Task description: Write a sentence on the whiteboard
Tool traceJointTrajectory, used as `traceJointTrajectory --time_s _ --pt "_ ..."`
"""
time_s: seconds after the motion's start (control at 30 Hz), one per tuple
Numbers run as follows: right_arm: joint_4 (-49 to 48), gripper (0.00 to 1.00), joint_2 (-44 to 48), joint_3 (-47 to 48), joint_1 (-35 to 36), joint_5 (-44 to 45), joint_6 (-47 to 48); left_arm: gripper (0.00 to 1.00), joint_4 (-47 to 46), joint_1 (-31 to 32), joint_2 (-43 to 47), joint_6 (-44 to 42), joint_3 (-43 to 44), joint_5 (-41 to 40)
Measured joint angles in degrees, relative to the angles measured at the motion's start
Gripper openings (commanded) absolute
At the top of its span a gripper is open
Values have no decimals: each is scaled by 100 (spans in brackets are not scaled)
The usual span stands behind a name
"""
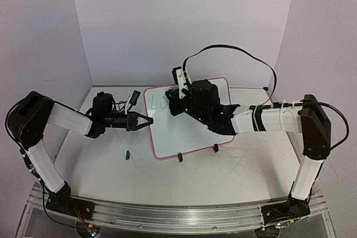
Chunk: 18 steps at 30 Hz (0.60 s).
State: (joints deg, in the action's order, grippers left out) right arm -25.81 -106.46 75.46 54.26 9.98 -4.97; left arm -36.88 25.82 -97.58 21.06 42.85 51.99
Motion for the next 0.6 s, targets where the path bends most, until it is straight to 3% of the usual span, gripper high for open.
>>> traceJointTrajectory --time_s 0.2,0.37,0.6 --pt "-6 0 27 -94 82 -83 0 0 -5 1 0 -11 3 32" --pt "-41 0 772 -972 -62 -267 -57 0 -9 2 0 -17 7 39" --pt "-165 0 868 -941 -289 -409 38 0 -7 2 0 -20 16 42"
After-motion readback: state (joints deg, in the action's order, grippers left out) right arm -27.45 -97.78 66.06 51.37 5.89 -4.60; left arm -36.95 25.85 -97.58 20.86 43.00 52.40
